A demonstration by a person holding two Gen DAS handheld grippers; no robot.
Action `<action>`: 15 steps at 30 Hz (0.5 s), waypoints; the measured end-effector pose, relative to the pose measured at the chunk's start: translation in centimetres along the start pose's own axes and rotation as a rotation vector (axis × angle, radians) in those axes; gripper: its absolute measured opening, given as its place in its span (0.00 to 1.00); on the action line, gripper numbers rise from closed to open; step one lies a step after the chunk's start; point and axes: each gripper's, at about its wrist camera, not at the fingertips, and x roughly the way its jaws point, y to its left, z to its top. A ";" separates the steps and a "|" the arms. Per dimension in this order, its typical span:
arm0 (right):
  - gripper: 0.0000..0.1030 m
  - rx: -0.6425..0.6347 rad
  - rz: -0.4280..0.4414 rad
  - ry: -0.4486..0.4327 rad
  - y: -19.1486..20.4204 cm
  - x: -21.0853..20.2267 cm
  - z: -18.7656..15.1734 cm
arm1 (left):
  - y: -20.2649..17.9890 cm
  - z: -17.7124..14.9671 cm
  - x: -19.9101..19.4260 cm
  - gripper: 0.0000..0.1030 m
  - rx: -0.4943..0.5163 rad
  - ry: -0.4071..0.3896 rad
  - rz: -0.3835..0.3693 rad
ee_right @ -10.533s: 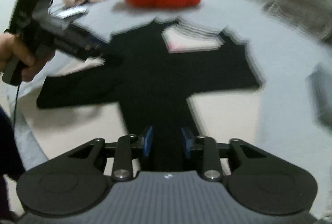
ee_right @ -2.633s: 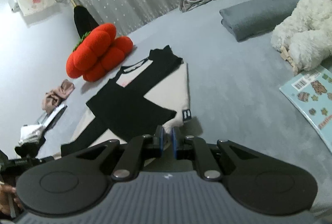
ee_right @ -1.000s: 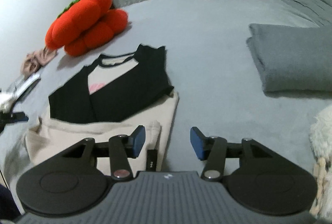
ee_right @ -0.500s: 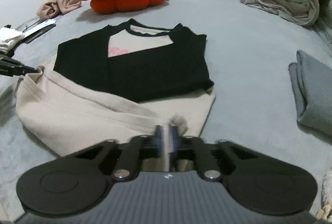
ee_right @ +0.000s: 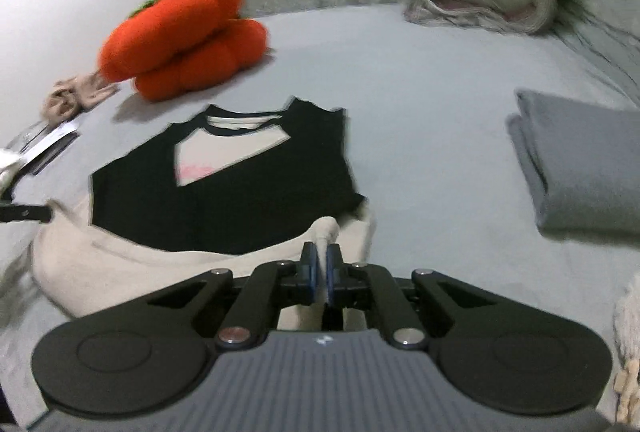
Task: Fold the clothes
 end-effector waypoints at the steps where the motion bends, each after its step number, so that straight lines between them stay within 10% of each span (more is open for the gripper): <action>1: 0.05 0.001 -0.017 0.016 0.1 0.5 -0.1 | 0.1 0.0 0.3 0.06 -0.011 0.004 0.013; 15: 0.05 -0.062 -0.058 -0.096 1.7 -0.5 -0.1 | 0.1 0.0 -1.1 0.06 -0.021 -0.100 0.000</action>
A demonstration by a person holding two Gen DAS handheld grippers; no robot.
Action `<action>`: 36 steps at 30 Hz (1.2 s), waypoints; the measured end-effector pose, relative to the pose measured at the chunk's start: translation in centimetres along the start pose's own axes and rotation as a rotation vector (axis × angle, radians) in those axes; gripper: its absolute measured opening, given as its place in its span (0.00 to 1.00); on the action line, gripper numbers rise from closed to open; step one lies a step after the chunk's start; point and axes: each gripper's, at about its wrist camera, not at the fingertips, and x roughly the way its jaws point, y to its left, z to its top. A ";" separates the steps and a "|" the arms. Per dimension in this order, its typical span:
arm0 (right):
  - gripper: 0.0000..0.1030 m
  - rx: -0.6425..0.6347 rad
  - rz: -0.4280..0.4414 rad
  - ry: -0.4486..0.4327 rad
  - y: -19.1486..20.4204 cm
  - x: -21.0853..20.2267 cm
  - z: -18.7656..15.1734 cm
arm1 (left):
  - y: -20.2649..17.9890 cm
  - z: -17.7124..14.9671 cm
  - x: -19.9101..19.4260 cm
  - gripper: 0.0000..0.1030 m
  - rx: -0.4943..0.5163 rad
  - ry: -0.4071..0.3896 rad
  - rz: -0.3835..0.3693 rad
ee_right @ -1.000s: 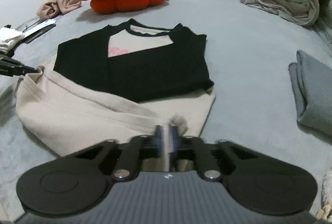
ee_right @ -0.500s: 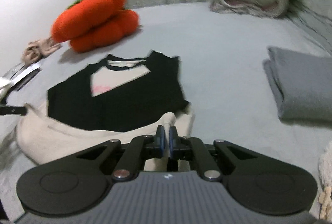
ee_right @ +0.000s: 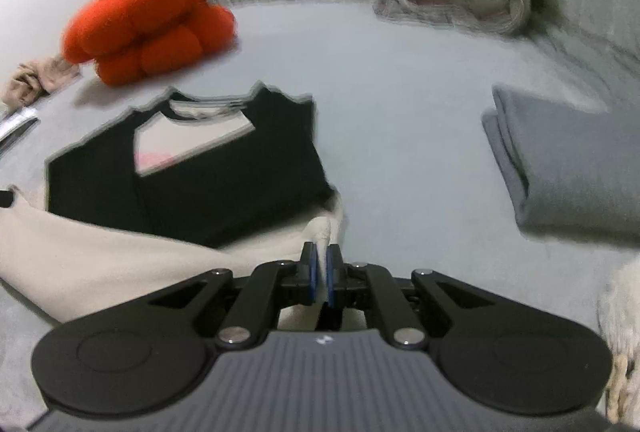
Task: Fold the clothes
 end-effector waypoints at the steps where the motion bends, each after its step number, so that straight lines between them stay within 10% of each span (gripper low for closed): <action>1: 0.05 -0.008 0.019 -0.048 0.3 -1.1 0.3 | -0.2 0.2 -0.5 0.06 0.009 -0.024 -0.018; 10: 0.07 -0.058 -0.062 0.137 0.6 2.6 -1.1 | 0.0 -1.1 3.0 0.08 -0.006 0.108 0.097; 16: 0.43 -0.023 -0.021 0.149 -0.1 2.0 -1.0 | 0.5 -1.1 2.5 0.10 -0.019 0.100 0.099; 22: 0.42 -0.020 0.017 0.149 0.1 2.9 -1.0 | 0.3 -1.1 2.6 0.10 -0.019 0.097 0.096; 25: 0.10 -0.029 -0.001 0.139 0.1 2.9 -0.9 | 0.3 -1.0 2.3 0.09 -0.018 0.083 0.103; 36: 0.06 -0.054 -0.044 0.042 0.7 1.1 -0.1 | 0.9 0.3 0.9 0.05 -0.059 0.038 0.050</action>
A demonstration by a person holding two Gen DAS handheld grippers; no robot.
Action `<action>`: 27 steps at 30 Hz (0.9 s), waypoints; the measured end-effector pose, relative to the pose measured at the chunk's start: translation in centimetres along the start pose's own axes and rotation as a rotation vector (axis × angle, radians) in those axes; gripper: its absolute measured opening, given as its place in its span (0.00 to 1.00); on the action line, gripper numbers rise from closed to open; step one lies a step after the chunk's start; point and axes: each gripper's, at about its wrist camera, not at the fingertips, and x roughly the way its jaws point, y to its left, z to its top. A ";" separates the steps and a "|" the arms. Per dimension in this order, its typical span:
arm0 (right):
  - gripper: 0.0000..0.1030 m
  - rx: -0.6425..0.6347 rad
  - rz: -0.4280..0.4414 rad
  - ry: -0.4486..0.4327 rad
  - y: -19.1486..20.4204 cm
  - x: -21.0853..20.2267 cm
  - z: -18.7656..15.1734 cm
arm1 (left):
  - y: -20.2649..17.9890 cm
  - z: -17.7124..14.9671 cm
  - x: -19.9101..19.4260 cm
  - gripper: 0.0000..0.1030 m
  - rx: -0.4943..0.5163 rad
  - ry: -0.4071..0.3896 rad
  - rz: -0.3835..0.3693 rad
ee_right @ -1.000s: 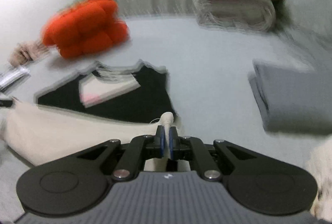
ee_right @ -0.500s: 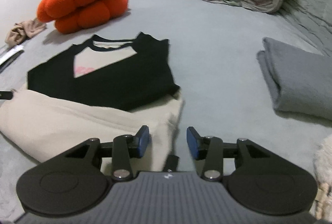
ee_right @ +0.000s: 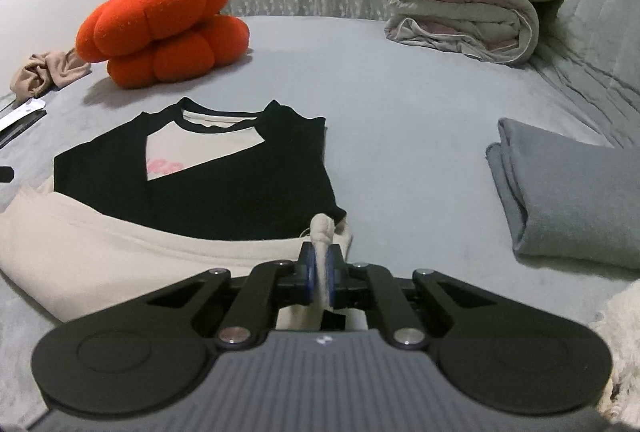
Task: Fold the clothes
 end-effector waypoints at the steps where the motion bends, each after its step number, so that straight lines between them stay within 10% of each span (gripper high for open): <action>1: 0.06 -0.001 -0.001 0.010 0.0 0.2 -0.1 | 0.0 0.0 0.1 0.07 -0.008 0.009 -0.004; 10: 0.13 0.026 0.027 0.053 -0.4 0.7 -0.3 | -0.5 -0.3 0.4 0.56 0.015 0.029 -0.035; 13: 0.13 0.026 0.033 0.068 -0.4 1.0 -0.4 | -1.7 -0.7 1.4 0.48 0.096 0.048 -0.026; 15: 0.13 0.025 0.030 0.076 -0.3 1.2 -0.6 | -2.3 -0.8 2.6 0.06 0.132 0.098 -0.005; 27: 0.06 0.041 -0.010 -0.035 -0.9 -0.6 0.3 | -2.0 -0.1 -0.1 0.05 0.108 -0.048 0.002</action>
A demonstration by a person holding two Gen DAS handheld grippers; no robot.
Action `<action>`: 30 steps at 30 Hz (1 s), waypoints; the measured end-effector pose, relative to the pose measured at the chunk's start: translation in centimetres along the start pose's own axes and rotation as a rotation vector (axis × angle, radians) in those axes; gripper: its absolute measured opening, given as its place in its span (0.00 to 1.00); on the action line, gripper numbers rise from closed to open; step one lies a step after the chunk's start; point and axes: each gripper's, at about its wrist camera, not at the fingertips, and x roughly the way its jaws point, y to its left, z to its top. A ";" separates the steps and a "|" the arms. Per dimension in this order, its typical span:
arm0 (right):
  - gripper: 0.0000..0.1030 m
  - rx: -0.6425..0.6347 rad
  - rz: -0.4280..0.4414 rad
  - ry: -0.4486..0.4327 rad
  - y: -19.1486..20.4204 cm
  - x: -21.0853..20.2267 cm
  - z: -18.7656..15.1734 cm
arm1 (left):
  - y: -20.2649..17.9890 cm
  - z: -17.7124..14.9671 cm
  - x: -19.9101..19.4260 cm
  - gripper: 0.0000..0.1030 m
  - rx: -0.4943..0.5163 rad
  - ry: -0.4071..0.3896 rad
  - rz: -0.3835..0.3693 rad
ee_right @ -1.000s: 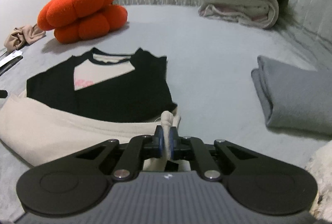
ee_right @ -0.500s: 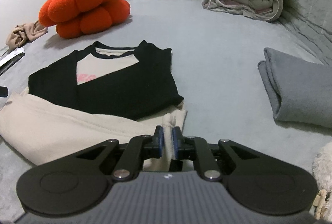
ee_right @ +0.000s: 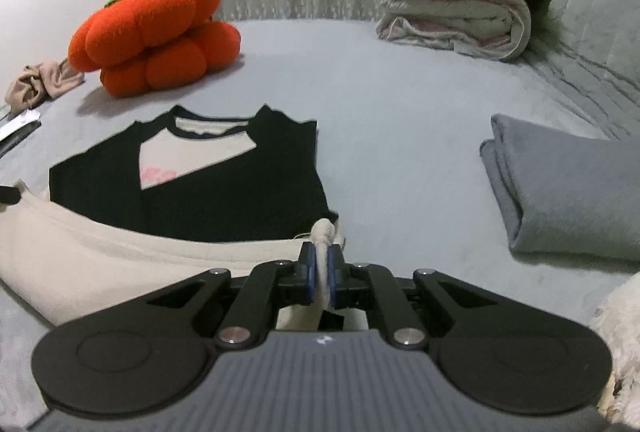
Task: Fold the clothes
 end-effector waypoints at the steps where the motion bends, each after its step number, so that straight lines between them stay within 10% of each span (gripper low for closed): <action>1: 0.06 0.003 -0.001 -0.012 0.0 -0.1 0.1 | 0.0 0.1 -0.1 0.05 -0.005 -0.014 0.004; 30: 0.06 -0.056 -0.117 0.022 -0.1 6.8 0.8 | -1.6 2.2 8.2 0.12 0.089 0.010 0.194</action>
